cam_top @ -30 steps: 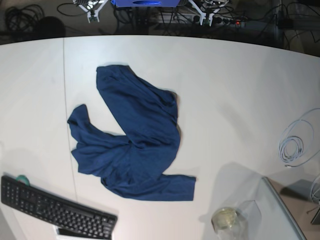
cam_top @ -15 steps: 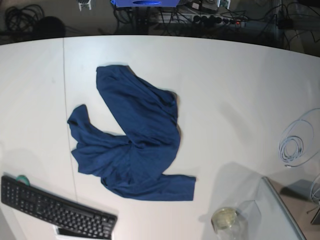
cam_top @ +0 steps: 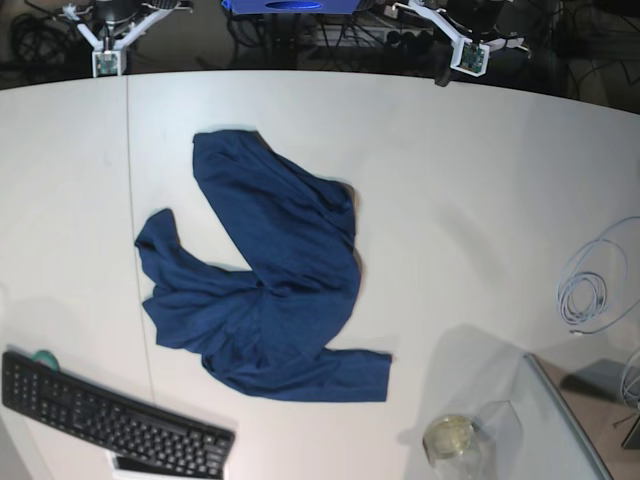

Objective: Layout the t-shirt on the table in an organized manner, then fold the t-shirt properly
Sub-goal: 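Lower both grippers onto the blue shirt and pinch its fabric, then lift the shirt with both grippers and drag it apart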

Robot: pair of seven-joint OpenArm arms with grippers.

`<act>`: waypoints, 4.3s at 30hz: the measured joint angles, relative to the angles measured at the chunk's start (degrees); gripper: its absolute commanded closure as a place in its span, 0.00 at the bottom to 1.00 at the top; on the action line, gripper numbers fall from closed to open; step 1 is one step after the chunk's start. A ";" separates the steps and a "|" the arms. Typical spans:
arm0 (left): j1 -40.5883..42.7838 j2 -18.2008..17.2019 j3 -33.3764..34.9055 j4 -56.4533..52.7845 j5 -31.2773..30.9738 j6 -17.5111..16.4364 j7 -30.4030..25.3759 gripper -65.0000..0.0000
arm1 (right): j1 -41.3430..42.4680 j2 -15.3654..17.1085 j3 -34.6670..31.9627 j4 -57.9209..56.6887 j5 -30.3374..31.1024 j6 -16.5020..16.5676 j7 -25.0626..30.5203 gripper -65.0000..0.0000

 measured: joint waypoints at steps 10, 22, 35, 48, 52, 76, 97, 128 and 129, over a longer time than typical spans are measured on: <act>-14.29 0.52 -9.14 1.49 0.00 -0.02 18.82 1.00 | 13.31 3.72 -15.65 1.99 -0.17 0.07 -6.43 0.54; -17.49 0.76 -18.40 -6.25 -0.15 -0.13 18.40 0.79 | 23.69 6.01 -24.28 -6.10 -0.28 -0.13 -10.95 0.45; -18.18 0.83 -17.84 -8.07 -0.02 -0.24 18.14 0.81 | 26.56 5.97 -24.30 -12.74 -0.20 -0.15 -8.50 0.72; -22.01 -0.57 -0.39 -7.39 0.46 -0.07 18.05 0.87 | 23.39 6.62 -24.02 4.46 -0.35 -0.09 -15.28 1.00; -23.82 -1.07 6.64 -7.39 0.68 0.37 18.18 0.87 | 24.92 7.69 -23.91 7.41 -0.20 -0.09 -18.88 1.00; -34.05 0.11 27.47 -13.73 9.11 0.15 18.40 0.19 | 24.79 7.41 -15.28 9.20 -0.17 0.04 -19.52 1.00; -45.94 6.40 34.75 -24.17 10.10 -0.07 18.10 0.20 | 24.79 7.39 -15.28 9.16 -0.17 0.04 -19.65 1.00; -54.55 -12.28 27.91 5.05 9.99 -0.50 38.58 1.00 | 33.88 9.68 -15.61 4.79 0.50 8.87 -24.30 1.00; -57.11 -11.61 29.83 3.67 9.86 -0.42 38.69 1.00 | 37.13 10.99 -15.85 3.78 0.50 8.90 -26.32 1.00</act>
